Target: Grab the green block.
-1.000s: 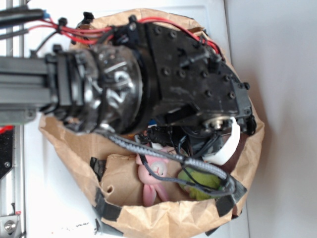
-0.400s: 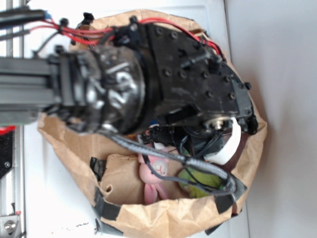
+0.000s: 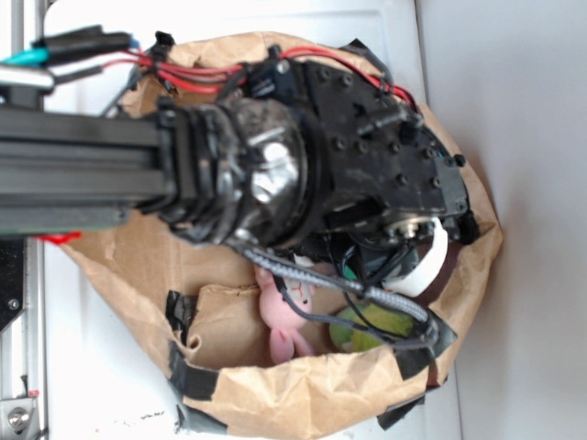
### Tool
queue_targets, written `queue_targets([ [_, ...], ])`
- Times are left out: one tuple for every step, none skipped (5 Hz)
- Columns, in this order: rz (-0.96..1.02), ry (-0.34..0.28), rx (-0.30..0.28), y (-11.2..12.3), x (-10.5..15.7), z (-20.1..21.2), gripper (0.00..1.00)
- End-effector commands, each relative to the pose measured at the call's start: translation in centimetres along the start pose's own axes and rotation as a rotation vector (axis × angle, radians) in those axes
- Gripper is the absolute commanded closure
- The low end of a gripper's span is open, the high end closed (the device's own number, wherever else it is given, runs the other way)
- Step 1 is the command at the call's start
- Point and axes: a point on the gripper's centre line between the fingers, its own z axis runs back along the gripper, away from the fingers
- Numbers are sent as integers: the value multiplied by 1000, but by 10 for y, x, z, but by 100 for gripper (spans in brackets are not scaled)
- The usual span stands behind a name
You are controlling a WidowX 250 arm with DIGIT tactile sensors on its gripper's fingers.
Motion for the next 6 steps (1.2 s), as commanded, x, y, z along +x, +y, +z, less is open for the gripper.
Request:
queue_targets([
  [-21,10,74,10,1,4,0],
  [-26,22,76,7,2,0,0],
  [-31,38,84,2,4,-4,0],
  [-29,52,91,-3,5,-8,46],
  [-15,39,93,-6,5,-4,100],
  [7,20,104,-8,4,9,100],
])
